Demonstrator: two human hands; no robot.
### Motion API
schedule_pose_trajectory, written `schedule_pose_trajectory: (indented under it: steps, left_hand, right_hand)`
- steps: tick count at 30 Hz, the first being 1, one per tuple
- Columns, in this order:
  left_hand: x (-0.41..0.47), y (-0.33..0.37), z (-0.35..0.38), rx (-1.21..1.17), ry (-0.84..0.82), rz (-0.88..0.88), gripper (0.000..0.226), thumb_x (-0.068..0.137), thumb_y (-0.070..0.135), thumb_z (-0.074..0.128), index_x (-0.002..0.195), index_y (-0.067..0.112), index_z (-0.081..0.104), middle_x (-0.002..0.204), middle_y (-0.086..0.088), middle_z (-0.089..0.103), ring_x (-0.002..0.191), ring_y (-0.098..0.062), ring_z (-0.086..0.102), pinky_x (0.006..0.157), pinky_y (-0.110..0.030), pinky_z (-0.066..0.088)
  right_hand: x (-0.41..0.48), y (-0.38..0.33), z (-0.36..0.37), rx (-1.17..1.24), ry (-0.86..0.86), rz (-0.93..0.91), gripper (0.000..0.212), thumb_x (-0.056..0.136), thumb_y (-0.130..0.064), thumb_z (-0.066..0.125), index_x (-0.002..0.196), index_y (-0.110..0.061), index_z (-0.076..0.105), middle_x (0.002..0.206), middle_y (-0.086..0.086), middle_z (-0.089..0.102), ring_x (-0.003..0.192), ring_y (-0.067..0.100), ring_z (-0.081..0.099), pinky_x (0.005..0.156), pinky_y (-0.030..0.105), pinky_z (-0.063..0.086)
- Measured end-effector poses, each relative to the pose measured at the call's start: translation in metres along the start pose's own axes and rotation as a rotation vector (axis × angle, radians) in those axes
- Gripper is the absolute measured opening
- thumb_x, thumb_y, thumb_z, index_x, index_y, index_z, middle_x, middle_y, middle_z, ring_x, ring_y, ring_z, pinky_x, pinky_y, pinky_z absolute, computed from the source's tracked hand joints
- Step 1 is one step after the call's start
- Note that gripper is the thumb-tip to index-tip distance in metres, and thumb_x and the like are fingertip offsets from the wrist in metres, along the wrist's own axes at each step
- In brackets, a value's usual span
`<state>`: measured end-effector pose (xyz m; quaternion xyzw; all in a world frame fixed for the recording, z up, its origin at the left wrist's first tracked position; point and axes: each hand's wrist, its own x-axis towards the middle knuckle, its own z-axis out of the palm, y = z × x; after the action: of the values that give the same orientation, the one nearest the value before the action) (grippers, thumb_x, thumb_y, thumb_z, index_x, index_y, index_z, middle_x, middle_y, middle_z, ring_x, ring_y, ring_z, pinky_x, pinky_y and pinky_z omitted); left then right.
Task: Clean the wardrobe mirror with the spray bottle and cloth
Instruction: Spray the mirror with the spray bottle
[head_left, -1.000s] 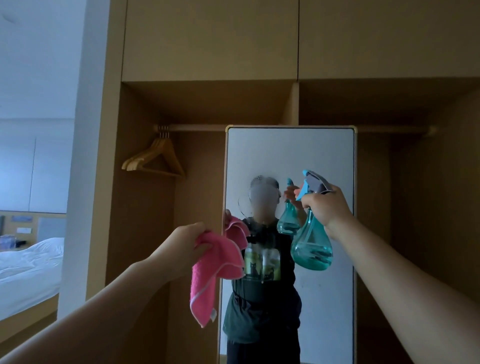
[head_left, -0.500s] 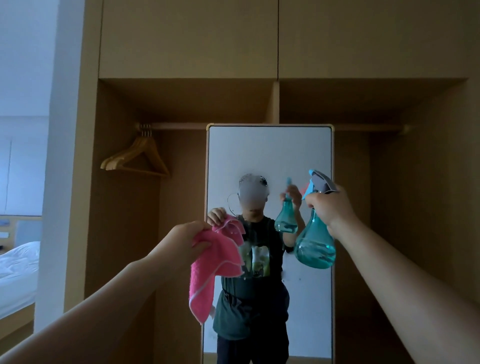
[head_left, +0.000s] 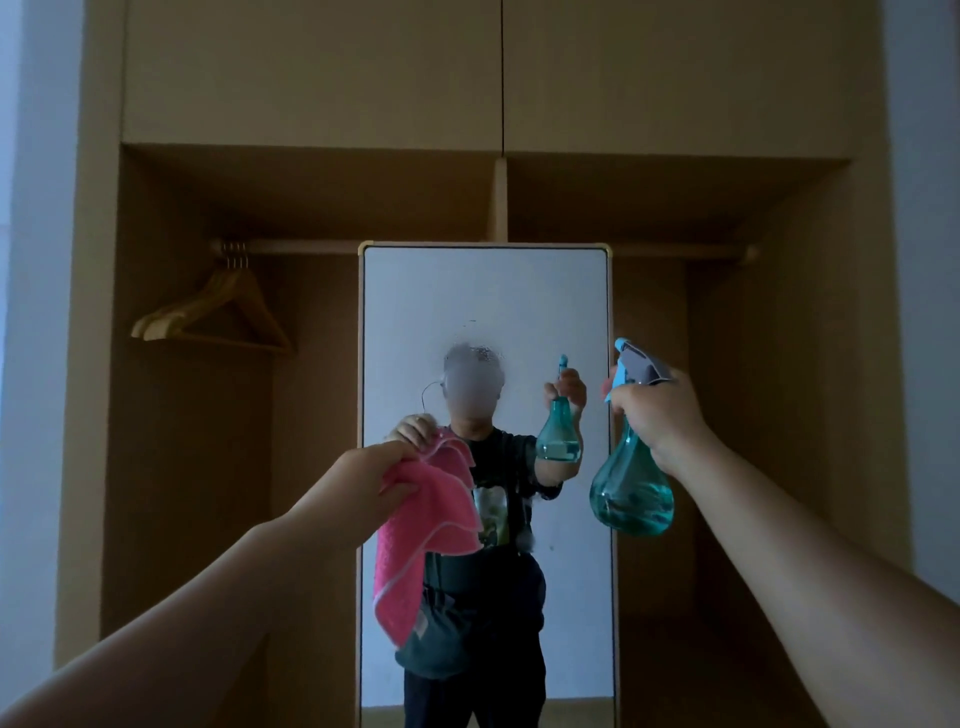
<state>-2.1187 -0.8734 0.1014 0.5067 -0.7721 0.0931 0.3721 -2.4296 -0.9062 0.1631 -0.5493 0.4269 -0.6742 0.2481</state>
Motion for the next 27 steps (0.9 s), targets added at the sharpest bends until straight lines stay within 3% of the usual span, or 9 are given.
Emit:
schedule_pose_trajectory:
  steps: [3, 6, 10, 14, 19, 23, 27]
  left_hand:
    - [0.001, 0.002, 0.004, -0.001, 0.001, -0.007, 0.016, 0.090, 0.023, 0.063, 0.102, 0.033, 0.061, 0.091, 0.014, 0.065, 0.083, -0.002, 0.060, 0.076, -0.023, 0.053]
    - [0.001, 0.003, 0.006, 0.007, -0.006, -0.009, 0.016, 0.091, 0.024, 0.063, 0.104, 0.033, 0.061, 0.091, 0.013, 0.065, 0.082, -0.003, 0.060, 0.074, -0.024, 0.054]
    - [-0.001, 0.003, 0.010, 0.006, -0.020, -0.001, 0.016, 0.091, 0.023, 0.063, 0.104, 0.033, 0.062, 0.092, 0.013, 0.065, 0.083, -0.004, 0.061, 0.075, -0.023, 0.053]
    - [-0.006, 0.001, 0.018, -0.008, -0.047, 0.001, 0.017, 0.091, 0.023, 0.062, 0.105, 0.033, 0.062, 0.093, 0.016, 0.065, 0.085, -0.003, 0.061, 0.074, -0.016, 0.051]
    - [-0.019, -0.003, 0.030, -0.038, -0.098, -0.025, 0.016, 0.092, 0.024, 0.061, 0.106, 0.031, 0.062, 0.093, 0.016, 0.065, 0.085, -0.002, 0.062, 0.076, -0.020, 0.053]
    - [-0.029, -0.005, 0.039, -0.070, -0.114, -0.032, 0.016, 0.092, 0.022, 0.062, 0.104, 0.032, 0.062, 0.090, 0.017, 0.065, 0.084, -0.002, 0.062, 0.074, -0.018, 0.052]
    - [-0.036, -0.007, 0.046, -0.077, -0.127, -0.044, 0.016, 0.092, 0.020, 0.062, 0.105, 0.028, 0.063, 0.091, 0.014, 0.065, 0.085, -0.003, 0.062, 0.078, -0.024, 0.054]
  right_hand:
    - [0.000, 0.002, -0.004, -0.021, -0.013, -0.010, 0.027, 0.077, -0.003, 0.060, 0.103, -0.009, 0.063, 0.098, 0.015, 0.064, 0.074, 0.014, 0.053, 0.060, 0.026, 0.037]
    - [-0.001, 0.006, -0.007, -0.022, -0.030, -0.009, 0.025, 0.081, -0.005, 0.060, 0.104, -0.013, 0.063, 0.098, 0.006, 0.066, 0.079, 0.012, 0.055, 0.060, 0.026, 0.034]
    - [-0.007, 0.018, -0.010, -0.037, -0.046, -0.001, 0.024, 0.081, -0.001, 0.060, 0.084, -0.025, 0.060, 0.087, -0.001, 0.063, 0.076, 0.010, 0.054, 0.057, 0.025, 0.033]
    - [-0.017, 0.041, -0.011, -0.089, -0.090, 0.052, 0.029, 0.079, -0.004, 0.061, 0.099, -0.026, 0.062, 0.094, 0.002, 0.064, 0.082, 0.014, 0.054, 0.061, 0.026, 0.034]
    - [-0.033, 0.068, -0.012, -0.104, -0.106, 0.111, 0.035, 0.078, -0.001, 0.060, 0.101, -0.027, 0.065, 0.093, -0.004, 0.066, 0.082, 0.013, 0.057, 0.061, 0.025, 0.038]
    - [-0.043, 0.084, -0.012, -0.132, -0.083, 0.163, 0.028, 0.077, -0.003, 0.062, 0.086, -0.030, 0.061, 0.084, 0.002, 0.061, 0.072, 0.016, 0.055, 0.059, 0.026, 0.041]
    - [-0.049, 0.095, -0.010, -0.145, -0.080, 0.179, 0.029, 0.077, -0.005, 0.065, 0.091, -0.031, 0.063, 0.085, 0.003, 0.062, 0.073, 0.017, 0.057, 0.055, 0.025, 0.041]
